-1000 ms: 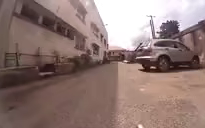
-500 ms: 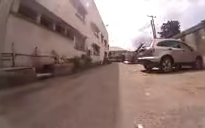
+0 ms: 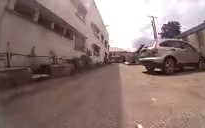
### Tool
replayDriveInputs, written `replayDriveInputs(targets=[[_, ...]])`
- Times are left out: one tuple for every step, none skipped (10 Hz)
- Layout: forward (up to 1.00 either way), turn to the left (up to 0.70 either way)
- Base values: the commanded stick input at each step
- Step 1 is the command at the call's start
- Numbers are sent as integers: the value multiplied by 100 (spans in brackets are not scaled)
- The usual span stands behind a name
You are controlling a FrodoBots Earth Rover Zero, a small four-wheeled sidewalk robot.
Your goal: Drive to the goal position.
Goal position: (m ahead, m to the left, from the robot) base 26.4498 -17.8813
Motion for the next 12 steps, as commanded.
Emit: replayDriveInputs(targets=[[50,0],[50,-17],[50,-44],[50,-50],[50,-50],[50,-50],[50,-48],[50,-22],[50,0],[50,1],[50,1],[50,1]])
